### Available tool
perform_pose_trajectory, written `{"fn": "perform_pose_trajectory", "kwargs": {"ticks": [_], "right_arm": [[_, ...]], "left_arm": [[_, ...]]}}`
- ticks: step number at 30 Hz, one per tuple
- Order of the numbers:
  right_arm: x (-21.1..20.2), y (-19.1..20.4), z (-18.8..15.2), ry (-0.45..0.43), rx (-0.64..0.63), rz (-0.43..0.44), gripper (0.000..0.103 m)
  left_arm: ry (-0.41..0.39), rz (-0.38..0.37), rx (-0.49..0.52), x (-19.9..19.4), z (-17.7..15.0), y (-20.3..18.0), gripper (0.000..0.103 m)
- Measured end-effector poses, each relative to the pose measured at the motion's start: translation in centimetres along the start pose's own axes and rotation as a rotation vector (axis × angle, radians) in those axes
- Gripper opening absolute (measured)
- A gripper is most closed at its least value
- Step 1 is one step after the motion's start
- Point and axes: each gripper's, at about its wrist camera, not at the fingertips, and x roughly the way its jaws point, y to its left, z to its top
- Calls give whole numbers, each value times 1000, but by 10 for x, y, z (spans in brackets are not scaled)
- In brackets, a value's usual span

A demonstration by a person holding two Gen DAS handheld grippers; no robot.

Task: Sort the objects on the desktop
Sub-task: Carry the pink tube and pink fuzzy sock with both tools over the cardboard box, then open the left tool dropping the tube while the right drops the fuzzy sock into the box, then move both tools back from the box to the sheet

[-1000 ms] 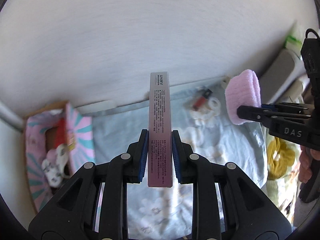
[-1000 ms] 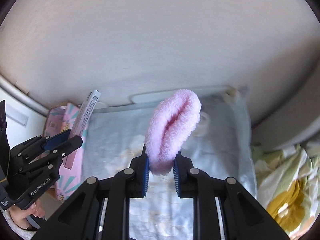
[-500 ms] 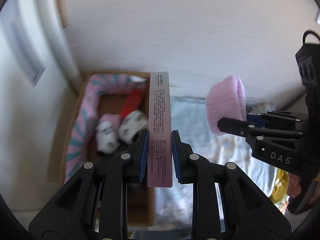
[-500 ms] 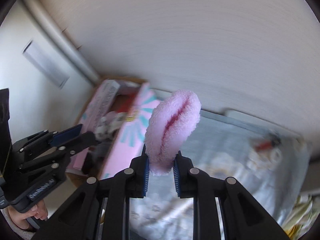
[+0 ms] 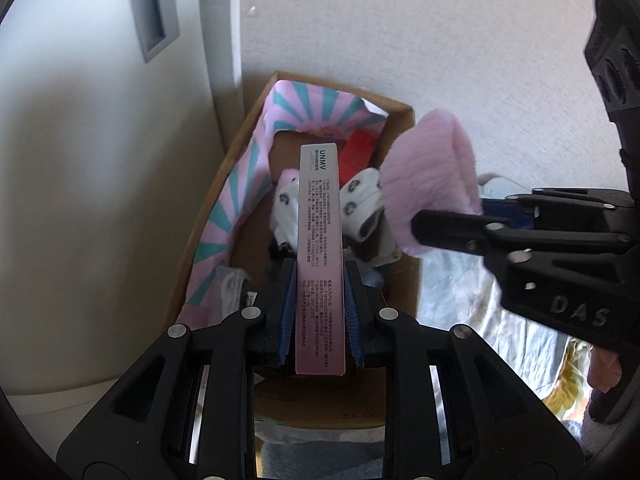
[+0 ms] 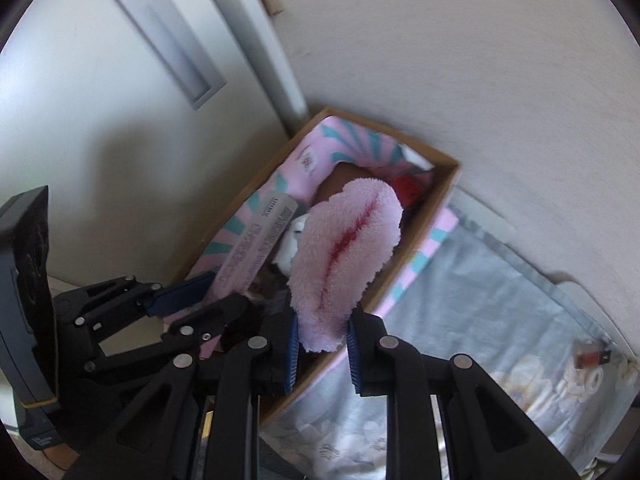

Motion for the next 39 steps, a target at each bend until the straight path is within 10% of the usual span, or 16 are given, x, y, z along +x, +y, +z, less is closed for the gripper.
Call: {"fn": "perform_pose_trajectory", "kwargs": {"ticks": [14,15,17,18,21,39], "right_arm": [[27,14,10,80,-12,-34,20],[28,13,10,83,-10,-38,21],[30,11,12,91,-3,-47,27],[30,11,12,97,-2,-45,41],[29,11,13,94,-10,-47,100],[-14,-26,4,-77,100,33,102]], "left_arm": [[27,-15,45,25,5,7,21],[39,-17,42,29,7,7,29],[47,2,55,29,8,4,94],[29,11,66,26,7,2,101],[18,-33,68,25,5,1,103],[4,-75,89,20,16,-33,103]]}}
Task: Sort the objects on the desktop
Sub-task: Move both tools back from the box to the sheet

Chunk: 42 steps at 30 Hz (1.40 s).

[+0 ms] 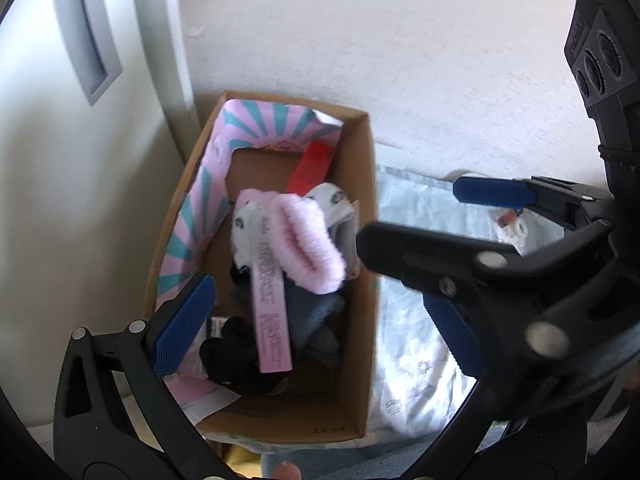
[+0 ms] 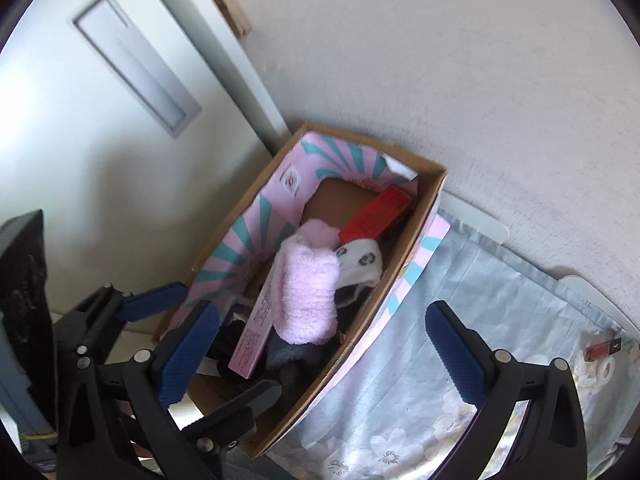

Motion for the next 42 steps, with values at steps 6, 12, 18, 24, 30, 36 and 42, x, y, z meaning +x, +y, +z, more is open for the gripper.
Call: {"fn": "perform_pose_trajectory", "kwargs": {"ticks": [6,12,18,24,30,36,42], "right_arm": [[-17,-13,-9,33,-12,12,102],[-45,-33,-22,-8,-31,-41,103],[-87,-74,-41,-88,43,-99,103],[-116,-133,-74,-97,151,-165,103],[-138,-194,-120,-71,240,-246,103],[-159,-241,-156,-38,205,-361,103],[-144,-280,-164,-24,129,-368,103]], "left_arm": [[4,-72,-12,0,5,-15,103],[10,-100,19,0,11,-37,103],[16,-47,96,2,18,-67,103],[-46,-78,94,-1,27,-91,103],[11,-90,202,21,33,-132,103],[29,-68,383,49,36,-198,100],[24,-134,576,101,30,-275,99]]}}
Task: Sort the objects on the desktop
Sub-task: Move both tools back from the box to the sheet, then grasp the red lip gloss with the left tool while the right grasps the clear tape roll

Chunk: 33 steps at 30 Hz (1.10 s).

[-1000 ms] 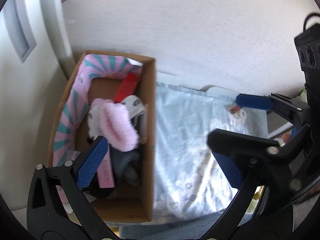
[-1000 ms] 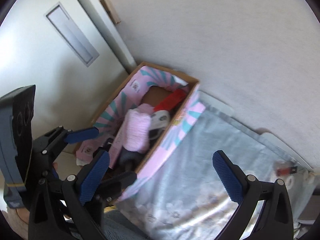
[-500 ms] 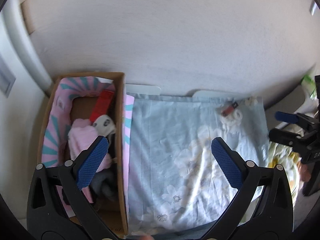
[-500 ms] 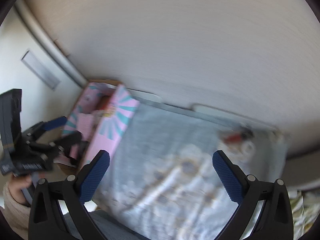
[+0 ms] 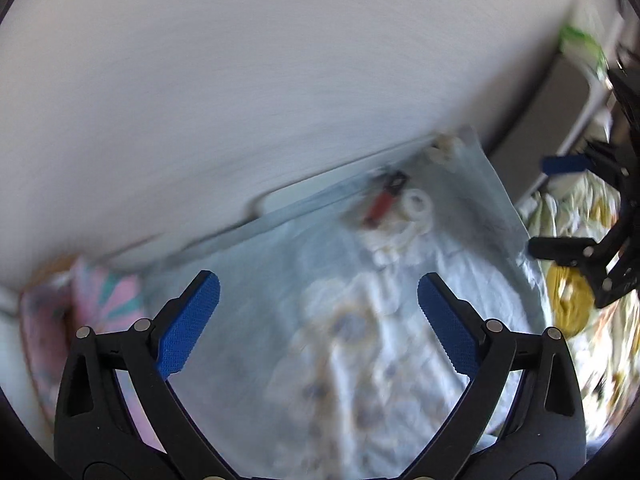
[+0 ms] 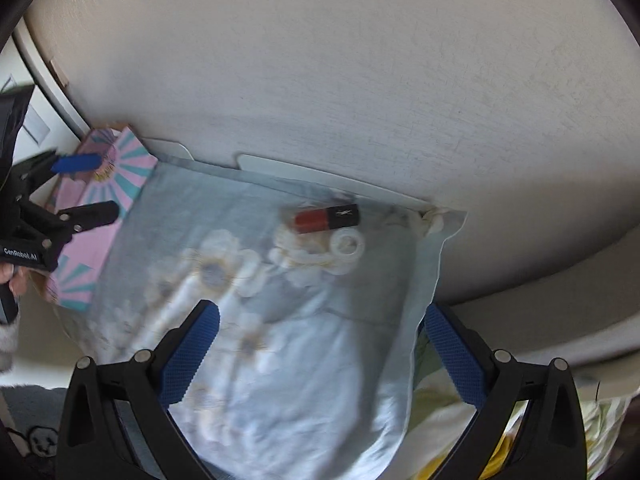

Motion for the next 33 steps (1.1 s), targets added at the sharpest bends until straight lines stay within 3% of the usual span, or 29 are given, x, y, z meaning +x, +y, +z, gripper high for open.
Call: {"fn": "perform_pose_trajectory", "kwargs": {"ticks": [2,6,8,10,16,26,30,33], "right_arm": [[20,-6,2,7,-41,25,102],[68,-12,11,62,-156,32,88],[92,-19,15,104,-190,31,79],[108,-25,20,122,-197,40,76],[126,-30,29,127,-210,85,75],[144,-36,29,130,-255,124,52],[132,-42,27,95,-265,124,51],[107,-55,28,44,-254,206,51]], "left_arm": [[-1,0,77,32,11,-18,94],[54,10,146,94,30,-33,74],[73,0,155,117,37,-39,74],[72,-7,171,129,39,-43,74],[69,-9,176,144,47,-47,71],[62,-46,162,148,43,-40,67],[56,-36,178,140,39,-41,67],[45,-55,174,132,39,-38,67]]}}
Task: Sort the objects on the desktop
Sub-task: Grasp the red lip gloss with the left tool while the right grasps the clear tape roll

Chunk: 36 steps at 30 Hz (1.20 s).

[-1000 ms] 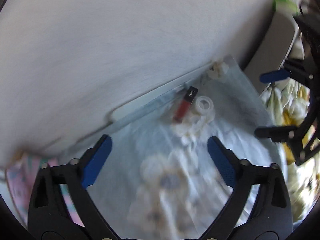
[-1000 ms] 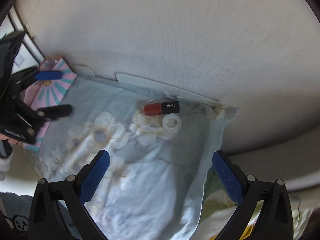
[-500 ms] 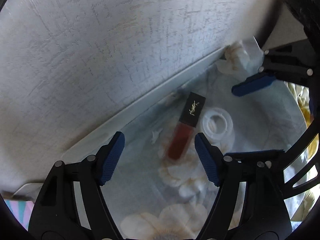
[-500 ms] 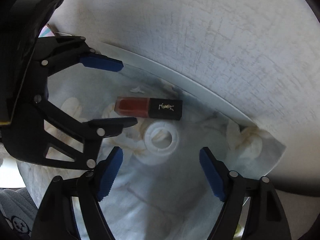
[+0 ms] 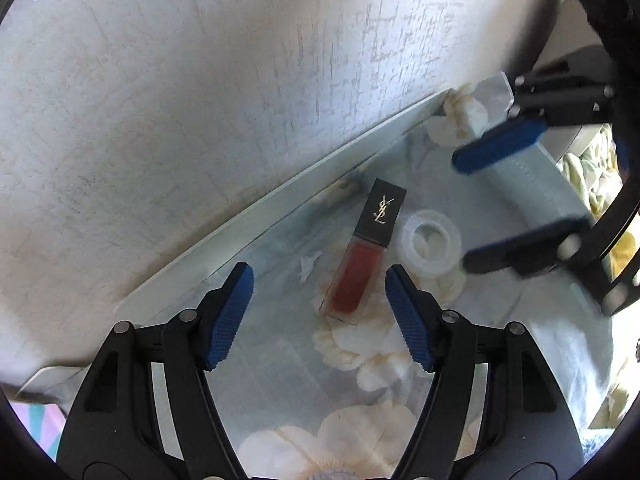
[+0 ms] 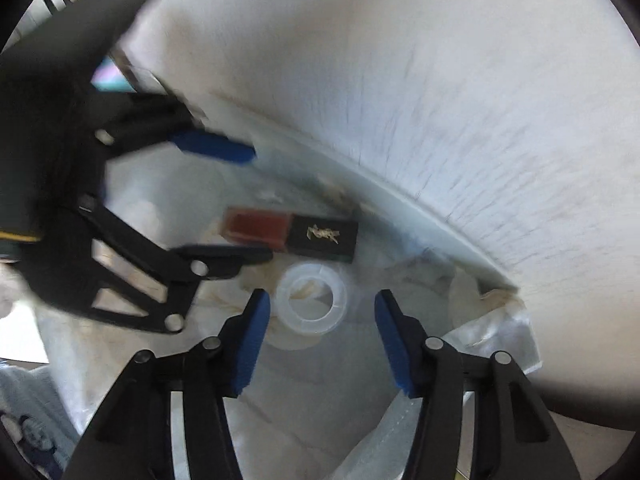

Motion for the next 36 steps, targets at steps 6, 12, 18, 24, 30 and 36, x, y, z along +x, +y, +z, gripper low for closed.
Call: {"fn": "perform_pose_trajectory", "kwargs": {"ticks": [6,12,18,24,30,36], "right_arm": [[-21,-2,-3,-28,-38,82,51],[9,7,-8,1,-98,66,51],[14,20,-15,-6,-198,1,51],[12,28,-21,-24,-237,-39,39],[-11,27,-26,-58,-195,-32,39],[-42,37,-30,-51,-189,-49,39]], "left_arm": [[-10,-29,15,-1,2,0,67],[3,-38,30,2,0,0,62],[-1,-44,61,-4,-3,0,50],[-11,-50,71,-15,-7,1,29],[10,-65,57,-34,-14,8,19],[13,-66,50,-72,-24,14,18]]}}
